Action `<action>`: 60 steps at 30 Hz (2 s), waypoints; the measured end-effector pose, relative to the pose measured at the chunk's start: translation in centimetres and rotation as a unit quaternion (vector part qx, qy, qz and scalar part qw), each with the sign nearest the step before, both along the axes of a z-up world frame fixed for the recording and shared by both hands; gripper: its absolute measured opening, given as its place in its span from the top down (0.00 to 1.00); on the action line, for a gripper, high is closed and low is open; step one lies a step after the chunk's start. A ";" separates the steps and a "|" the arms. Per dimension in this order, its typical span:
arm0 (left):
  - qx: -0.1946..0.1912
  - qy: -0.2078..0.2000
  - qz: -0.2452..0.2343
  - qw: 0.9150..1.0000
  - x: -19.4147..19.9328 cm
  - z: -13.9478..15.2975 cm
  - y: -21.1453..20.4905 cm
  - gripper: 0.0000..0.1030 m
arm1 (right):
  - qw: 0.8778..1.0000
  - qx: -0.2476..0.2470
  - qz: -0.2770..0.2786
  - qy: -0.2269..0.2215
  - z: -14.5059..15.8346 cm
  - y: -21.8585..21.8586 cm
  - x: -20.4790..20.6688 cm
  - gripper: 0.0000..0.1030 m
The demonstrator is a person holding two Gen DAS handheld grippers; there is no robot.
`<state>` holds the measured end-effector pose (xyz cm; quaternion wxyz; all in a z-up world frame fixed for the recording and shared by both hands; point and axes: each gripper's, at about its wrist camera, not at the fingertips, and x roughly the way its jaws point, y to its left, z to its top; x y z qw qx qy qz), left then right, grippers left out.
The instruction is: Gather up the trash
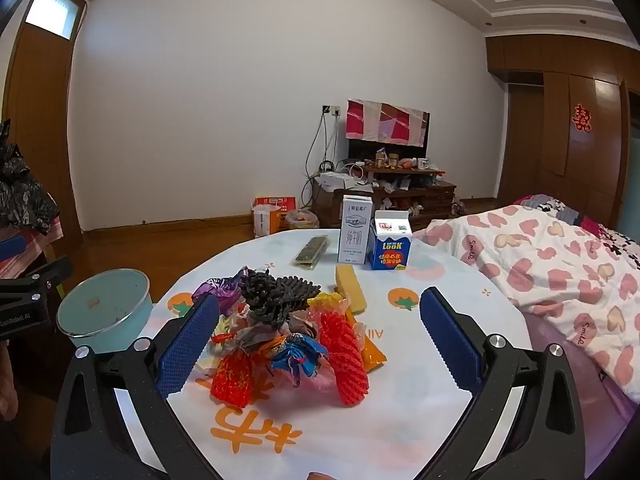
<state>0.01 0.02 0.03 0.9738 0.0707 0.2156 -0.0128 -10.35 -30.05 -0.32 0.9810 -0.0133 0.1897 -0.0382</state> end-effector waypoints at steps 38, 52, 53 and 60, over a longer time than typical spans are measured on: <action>-0.010 -0.005 0.007 1.000 0.1 0.6 0.7 0.06 | 1.000 0.003 -0.005 -0.004 0.4 -0.8 -0.9 0.04; -0.010 -0.005 0.008 1.000 0.2 0.6 0.8 0.06 | 1.000 0.001 -0.006 -0.004 0.4 -0.9 -1.0 0.04; -0.010 -0.005 0.007 1.000 0.1 0.6 0.8 0.06 | 1.000 0.000 -0.006 -0.004 0.4 -0.9 -1.0 0.04; -0.011 -0.005 0.008 1.000 0.1 0.6 1.0 0.06 | 1.000 0.000 -0.007 -0.003 0.2 -0.9 -0.9 0.04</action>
